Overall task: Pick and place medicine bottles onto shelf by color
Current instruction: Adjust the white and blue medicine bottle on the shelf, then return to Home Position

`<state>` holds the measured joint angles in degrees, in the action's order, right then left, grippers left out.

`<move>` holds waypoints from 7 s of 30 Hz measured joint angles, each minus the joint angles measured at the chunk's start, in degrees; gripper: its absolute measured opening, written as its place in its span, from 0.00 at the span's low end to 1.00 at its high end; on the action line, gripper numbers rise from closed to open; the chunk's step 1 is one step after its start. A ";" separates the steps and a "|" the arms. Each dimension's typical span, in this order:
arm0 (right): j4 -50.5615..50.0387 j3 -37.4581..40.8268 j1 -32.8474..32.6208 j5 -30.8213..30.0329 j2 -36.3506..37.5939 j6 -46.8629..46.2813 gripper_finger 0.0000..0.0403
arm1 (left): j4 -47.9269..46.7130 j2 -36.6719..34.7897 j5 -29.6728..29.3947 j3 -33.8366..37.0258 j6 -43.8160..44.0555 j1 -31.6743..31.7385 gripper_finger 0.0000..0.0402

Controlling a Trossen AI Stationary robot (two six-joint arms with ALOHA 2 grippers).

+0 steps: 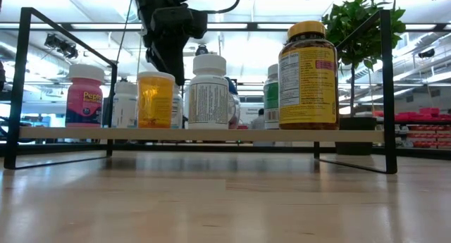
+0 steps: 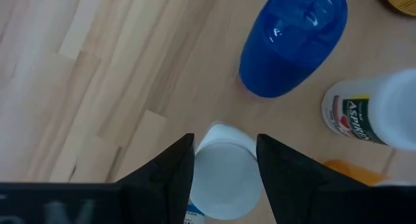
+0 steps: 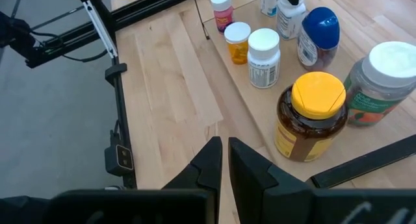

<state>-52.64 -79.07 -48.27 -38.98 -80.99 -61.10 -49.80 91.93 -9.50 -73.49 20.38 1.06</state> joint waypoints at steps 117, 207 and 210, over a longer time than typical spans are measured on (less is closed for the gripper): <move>61.89 73.75 34.55 22.23 73.53 23.93 0.01 | 87.00 -91.66 -16.39 72.65 9.84 -7.99 0.03; 110.05 78.53 57.16 41.62 72.54 36.94 0.06 | 74.75 -91.57 -15.30 72.63 10.04 -8.09 0.07; 110.05 78.53 57.16 41.62 72.54 36.94 0.06 | 74.75 -91.57 -15.29 72.63 10.03 -8.11 0.06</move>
<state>57.41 -0.54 8.88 2.63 -8.45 -24.16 24.95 0.36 -24.79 -0.86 30.41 -7.05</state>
